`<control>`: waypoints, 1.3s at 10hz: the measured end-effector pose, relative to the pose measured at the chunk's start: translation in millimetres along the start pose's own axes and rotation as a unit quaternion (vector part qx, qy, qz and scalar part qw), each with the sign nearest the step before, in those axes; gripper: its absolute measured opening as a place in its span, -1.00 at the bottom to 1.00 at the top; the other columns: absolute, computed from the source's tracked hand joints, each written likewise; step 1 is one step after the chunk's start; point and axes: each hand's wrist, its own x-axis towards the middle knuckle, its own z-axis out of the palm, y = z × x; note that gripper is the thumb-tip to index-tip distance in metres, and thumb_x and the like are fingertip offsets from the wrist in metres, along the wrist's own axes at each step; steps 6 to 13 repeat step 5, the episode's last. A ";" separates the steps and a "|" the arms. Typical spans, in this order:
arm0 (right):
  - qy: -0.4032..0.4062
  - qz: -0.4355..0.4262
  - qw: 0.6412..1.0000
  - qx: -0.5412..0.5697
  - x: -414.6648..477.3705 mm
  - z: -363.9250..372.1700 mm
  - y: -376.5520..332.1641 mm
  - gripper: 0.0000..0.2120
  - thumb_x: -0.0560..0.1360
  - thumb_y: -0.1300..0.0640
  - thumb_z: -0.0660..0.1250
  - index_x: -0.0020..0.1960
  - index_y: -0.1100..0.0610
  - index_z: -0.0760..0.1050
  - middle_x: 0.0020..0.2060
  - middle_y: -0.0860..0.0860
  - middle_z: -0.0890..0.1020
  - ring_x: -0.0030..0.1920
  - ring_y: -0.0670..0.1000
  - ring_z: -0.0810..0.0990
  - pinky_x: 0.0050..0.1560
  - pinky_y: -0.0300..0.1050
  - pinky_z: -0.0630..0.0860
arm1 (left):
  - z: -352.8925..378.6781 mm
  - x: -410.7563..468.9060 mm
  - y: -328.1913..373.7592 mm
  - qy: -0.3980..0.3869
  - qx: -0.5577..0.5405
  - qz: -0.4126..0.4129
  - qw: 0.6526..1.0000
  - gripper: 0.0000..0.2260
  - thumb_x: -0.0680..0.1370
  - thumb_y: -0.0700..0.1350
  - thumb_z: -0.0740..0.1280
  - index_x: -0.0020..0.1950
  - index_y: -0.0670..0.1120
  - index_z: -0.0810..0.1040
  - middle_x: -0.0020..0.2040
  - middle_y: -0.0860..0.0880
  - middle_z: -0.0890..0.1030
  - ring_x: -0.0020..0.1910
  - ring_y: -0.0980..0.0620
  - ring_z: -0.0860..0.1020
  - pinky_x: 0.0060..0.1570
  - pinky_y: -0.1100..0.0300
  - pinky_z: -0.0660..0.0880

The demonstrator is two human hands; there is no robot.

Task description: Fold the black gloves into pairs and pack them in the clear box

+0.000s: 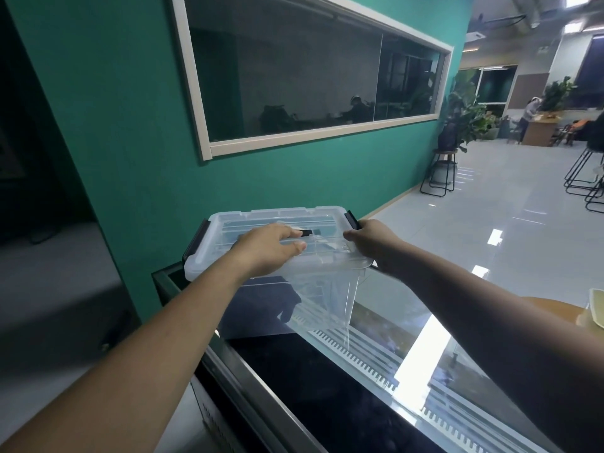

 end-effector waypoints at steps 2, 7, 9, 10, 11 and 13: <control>-0.030 -0.024 0.998 -0.049 -5.2 -7.3 -1.9 -0.69 0.66 0.09 0.34 0.34 0.22 0.58 0.04 0.15 0.62 -0.06 0.15 0.55 -0.23 -0.10 0.44 | 0.4 1.2 -1.5 0.010 -0.013 0.004 1.000 -0.59 0.65 0.23 0.39 0.49 0.20 0.57 0.54 0.12 0.55 0.51 -0.05 0.52 0.50 -0.03 0.44; -0.071 -0.132 0.981 -0.125 -29.1 -51.8 -43.6 -0.64 0.65 -0.04 0.42 0.29 0.20 0.64 0.20 0.13 0.70 0.22 0.22 0.66 0.24 0.10 0.57 | -51.0 -7.5 -10.3 0.026 -0.201 0.019 0.979 -0.78 0.69 0.11 0.40 0.24 0.06 0.73 0.19 0.10 0.75 0.22 0.07 0.68 0.32 0.03 0.55; -0.071 -0.132 0.981 -0.125 -29.1 -51.8 -43.6 -0.64 0.65 -0.04 0.42 0.29 0.20 0.64 0.20 0.13 0.70 0.22 0.22 0.66 0.24 0.10 0.57 | -51.0 -7.5 -10.3 0.026 -0.201 0.019 0.979 -0.78 0.69 0.11 0.40 0.24 0.06 0.73 0.19 0.10 0.75 0.22 0.07 0.68 0.32 0.03 0.55; -0.071 -0.132 0.981 -0.125 -29.1 -51.8 -43.6 -0.64 0.65 -0.04 0.42 0.29 0.20 0.64 0.20 0.13 0.70 0.22 0.22 0.66 0.24 0.10 0.57 | -51.0 -7.5 -10.3 0.026 -0.201 0.019 0.979 -0.78 0.69 0.11 0.40 0.24 0.06 0.73 0.19 0.10 0.75 0.22 0.07 0.68 0.32 0.03 0.55; -0.071 -0.132 0.981 -0.125 -29.1 -51.8 -43.6 -0.64 0.65 -0.04 0.42 0.29 0.20 0.64 0.20 0.13 0.70 0.22 0.22 0.66 0.24 0.10 0.57 | -51.0 -7.5 -10.3 0.026 -0.201 0.019 0.979 -0.78 0.69 0.11 0.40 0.24 0.06 0.73 0.19 0.10 0.75 0.22 0.07 0.68 0.32 0.03 0.55; -0.071 -0.132 0.981 -0.125 -29.1 -51.8 -43.6 -0.64 0.65 -0.04 0.42 0.29 0.20 0.64 0.20 0.13 0.70 0.22 0.22 0.66 0.24 0.10 0.57 | -51.0 -7.5 -10.3 0.026 -0.201 0.019 0.979 -0.78 0.69 0.11 0.40 0.24 0.06 0.73 0.19 0.10 0.75 0.22 0.07 0.68 0.32 0.03 0.55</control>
